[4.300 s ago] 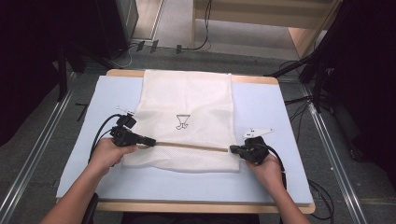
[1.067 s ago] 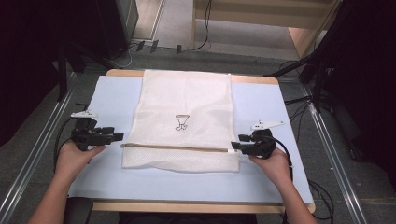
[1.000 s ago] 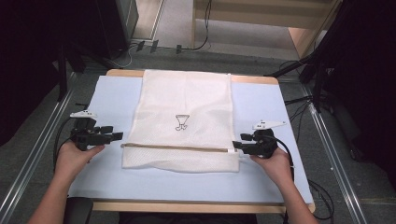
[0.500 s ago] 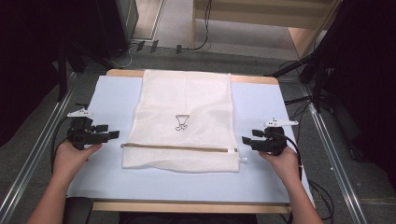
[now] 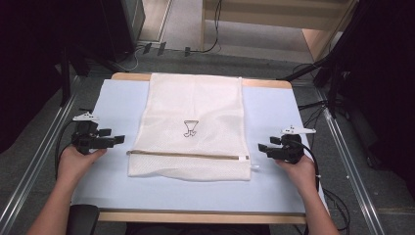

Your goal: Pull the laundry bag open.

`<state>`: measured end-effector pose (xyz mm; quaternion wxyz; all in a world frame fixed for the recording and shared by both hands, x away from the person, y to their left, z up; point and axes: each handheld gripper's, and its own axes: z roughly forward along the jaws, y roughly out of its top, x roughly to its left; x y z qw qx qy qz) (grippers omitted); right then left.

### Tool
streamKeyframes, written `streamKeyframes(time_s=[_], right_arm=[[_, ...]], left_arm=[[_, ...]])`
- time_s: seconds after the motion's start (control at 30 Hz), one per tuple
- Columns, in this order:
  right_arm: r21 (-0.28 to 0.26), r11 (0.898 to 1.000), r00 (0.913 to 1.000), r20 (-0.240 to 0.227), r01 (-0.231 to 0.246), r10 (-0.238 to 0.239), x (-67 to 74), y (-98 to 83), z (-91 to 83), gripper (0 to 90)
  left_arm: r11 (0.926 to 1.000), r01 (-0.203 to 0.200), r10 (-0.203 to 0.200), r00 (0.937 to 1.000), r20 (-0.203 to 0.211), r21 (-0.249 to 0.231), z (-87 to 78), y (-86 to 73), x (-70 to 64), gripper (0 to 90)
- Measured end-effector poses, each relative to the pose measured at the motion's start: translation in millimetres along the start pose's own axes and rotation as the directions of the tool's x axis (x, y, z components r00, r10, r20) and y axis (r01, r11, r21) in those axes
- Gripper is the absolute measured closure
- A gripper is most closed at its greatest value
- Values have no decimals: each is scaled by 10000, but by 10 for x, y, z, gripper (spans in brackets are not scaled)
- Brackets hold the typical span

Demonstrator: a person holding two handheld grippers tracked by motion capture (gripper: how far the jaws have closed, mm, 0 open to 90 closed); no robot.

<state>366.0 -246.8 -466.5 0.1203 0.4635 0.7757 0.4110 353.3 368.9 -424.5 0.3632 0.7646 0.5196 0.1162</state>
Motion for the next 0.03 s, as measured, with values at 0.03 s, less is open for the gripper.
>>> streamKeyframes(time_s=[0.03], right_arm=[[-6,10000,10000,-1,8,-8,3,-3,-2,349]], left_arm=[[10000,-5,5,10000,-26,7,8,3,0,272]])
